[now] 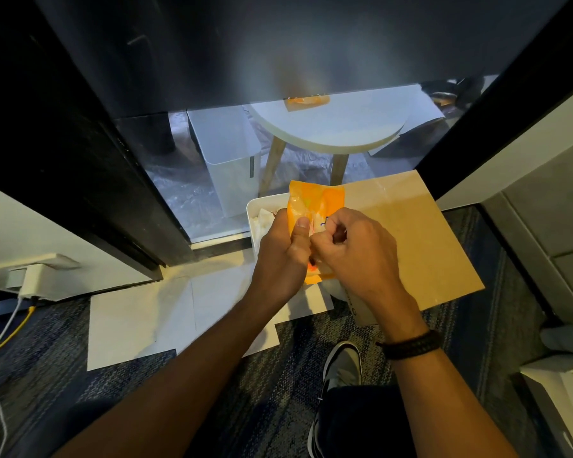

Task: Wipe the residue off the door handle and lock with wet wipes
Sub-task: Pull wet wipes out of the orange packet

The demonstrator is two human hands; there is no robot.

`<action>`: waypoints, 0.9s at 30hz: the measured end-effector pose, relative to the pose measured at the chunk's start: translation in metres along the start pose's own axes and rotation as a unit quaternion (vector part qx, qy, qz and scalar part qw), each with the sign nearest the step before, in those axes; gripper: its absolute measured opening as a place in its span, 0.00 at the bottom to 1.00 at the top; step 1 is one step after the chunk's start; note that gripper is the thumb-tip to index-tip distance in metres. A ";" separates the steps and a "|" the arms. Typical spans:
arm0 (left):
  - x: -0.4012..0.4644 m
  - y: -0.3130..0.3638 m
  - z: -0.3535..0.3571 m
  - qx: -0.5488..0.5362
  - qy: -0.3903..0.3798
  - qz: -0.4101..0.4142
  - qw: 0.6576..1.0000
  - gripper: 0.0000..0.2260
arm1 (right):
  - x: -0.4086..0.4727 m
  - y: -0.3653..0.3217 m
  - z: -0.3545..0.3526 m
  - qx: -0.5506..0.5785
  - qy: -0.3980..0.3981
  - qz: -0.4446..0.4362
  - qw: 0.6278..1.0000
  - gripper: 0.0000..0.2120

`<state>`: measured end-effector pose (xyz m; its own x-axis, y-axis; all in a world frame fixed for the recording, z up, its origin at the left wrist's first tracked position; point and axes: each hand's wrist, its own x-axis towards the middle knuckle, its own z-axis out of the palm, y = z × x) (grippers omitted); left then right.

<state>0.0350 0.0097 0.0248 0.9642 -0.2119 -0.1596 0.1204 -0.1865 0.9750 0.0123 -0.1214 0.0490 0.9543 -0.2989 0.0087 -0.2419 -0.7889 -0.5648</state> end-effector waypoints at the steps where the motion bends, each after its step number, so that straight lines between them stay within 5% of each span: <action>1: 0.001 0.001 0.000 -0.003 0.004 -0.016 1.000 0.09 | -0.001 0.001 -0.001 0.018 0.000 -0.001 1.000 0.09; 6: 0.007 0.003 0.004 -0.020 0.016 -0.073 0.997 0.09 | -0.002 0.004 0.000 0.105 0.024 -0.020 0.994 0.09; 16: 0.007 -0.009 0.006 0.049 0.047 0.027 0.997 0.09 | 0.002 0.011 0.003 0.086 0.026 -0.008 0.996 0.11; 20: 0.008 -0.010 0.008 0.054 0.050 0.025 0.997 0.09 | 0.000 0.012 0.009 0.171 0.017 0.004 0.985 0.10; 27: 0.014 -0.004 0.013 -0.040 0.010 -0.111 0.993 0.13 | -0.006 0.006 0.001 0.344 0.026 0.032 0.938 0.07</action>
<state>0.0448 -0.0053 0.0168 0.9164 -0.1547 -0.3691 0.3476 -0.1495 0.9256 0.0051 -0.1237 0.0446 0.9277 -0.3732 -0.0126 -0.1102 -0.2412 -0.9642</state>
